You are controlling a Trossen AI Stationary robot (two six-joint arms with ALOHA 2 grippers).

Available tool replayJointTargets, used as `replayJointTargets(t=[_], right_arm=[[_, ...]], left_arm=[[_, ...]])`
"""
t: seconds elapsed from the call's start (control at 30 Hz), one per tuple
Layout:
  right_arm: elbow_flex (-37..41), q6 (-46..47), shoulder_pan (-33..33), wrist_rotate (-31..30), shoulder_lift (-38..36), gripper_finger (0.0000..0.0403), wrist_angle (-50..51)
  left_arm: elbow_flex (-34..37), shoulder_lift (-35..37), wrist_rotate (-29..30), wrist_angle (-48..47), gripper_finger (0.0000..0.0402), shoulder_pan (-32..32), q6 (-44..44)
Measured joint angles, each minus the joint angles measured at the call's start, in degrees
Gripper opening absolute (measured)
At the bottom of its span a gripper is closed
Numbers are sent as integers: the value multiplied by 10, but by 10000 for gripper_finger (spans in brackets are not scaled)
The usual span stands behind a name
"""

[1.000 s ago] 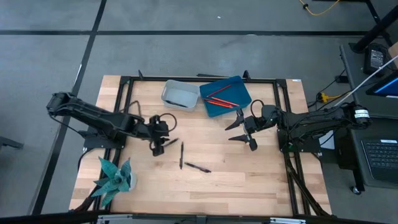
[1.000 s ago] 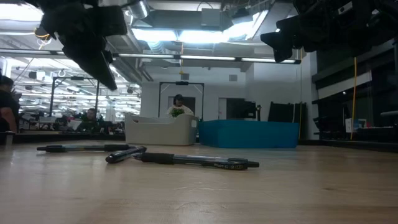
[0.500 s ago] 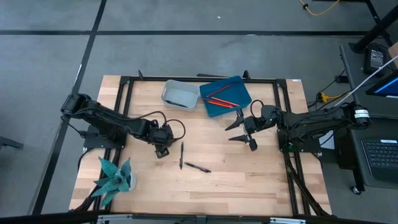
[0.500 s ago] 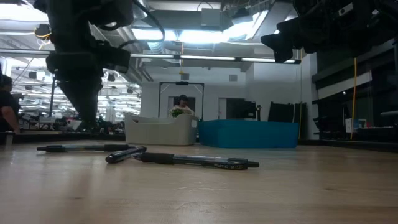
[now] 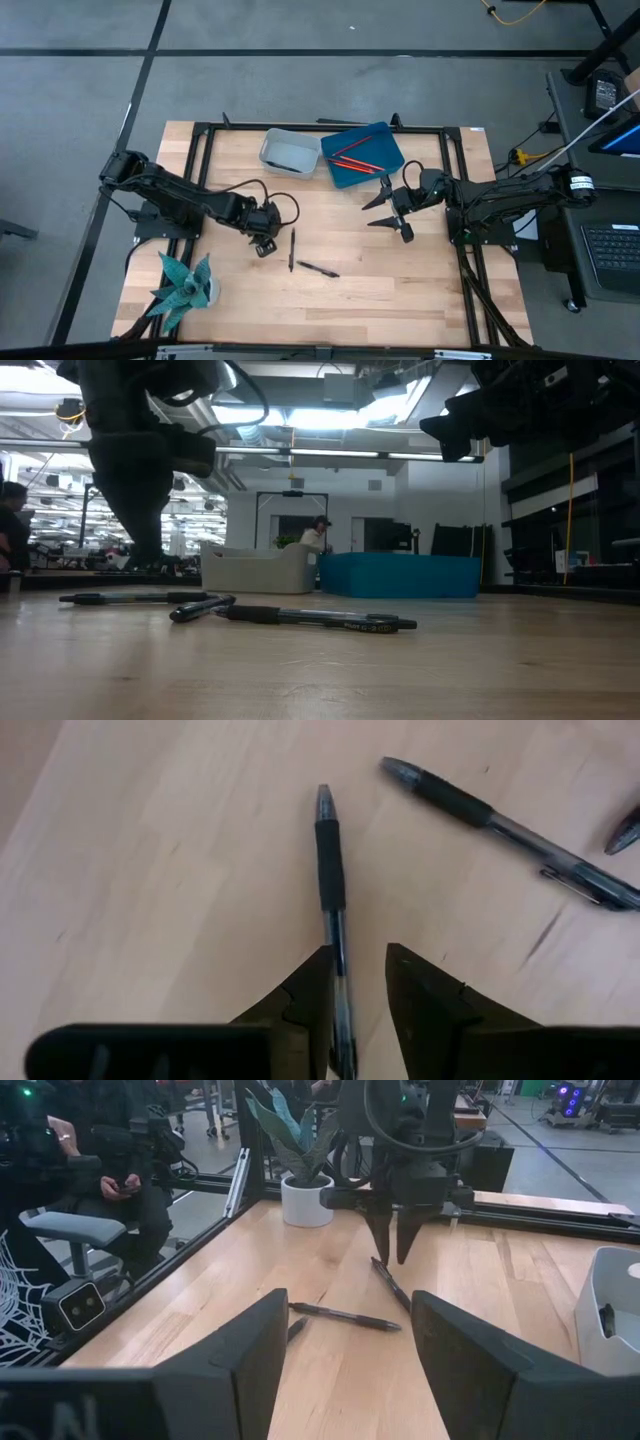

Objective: Sort pens & pencils
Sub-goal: Put the black pen into the gray bin

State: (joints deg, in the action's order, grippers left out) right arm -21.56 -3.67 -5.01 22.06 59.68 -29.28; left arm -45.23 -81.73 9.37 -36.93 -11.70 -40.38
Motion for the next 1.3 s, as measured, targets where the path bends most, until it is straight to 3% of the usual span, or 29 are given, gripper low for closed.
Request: replayJointTargets(t=[0.4,0.6,0.93,1.3], right_arm=[[0,-1,0,0,0,213,3],[0,-1,0,0,0,213,3],[0,-1,0,0,0,213,4],[0,1,0,0,0,213,4]], left_arm=[[0,-74,-1,8,87,0,2],[-3,-116,-36,11,87,1,4],[-3,-122,-37,12,85,2,11],[-3,-122,-40,16,18,2,62]])
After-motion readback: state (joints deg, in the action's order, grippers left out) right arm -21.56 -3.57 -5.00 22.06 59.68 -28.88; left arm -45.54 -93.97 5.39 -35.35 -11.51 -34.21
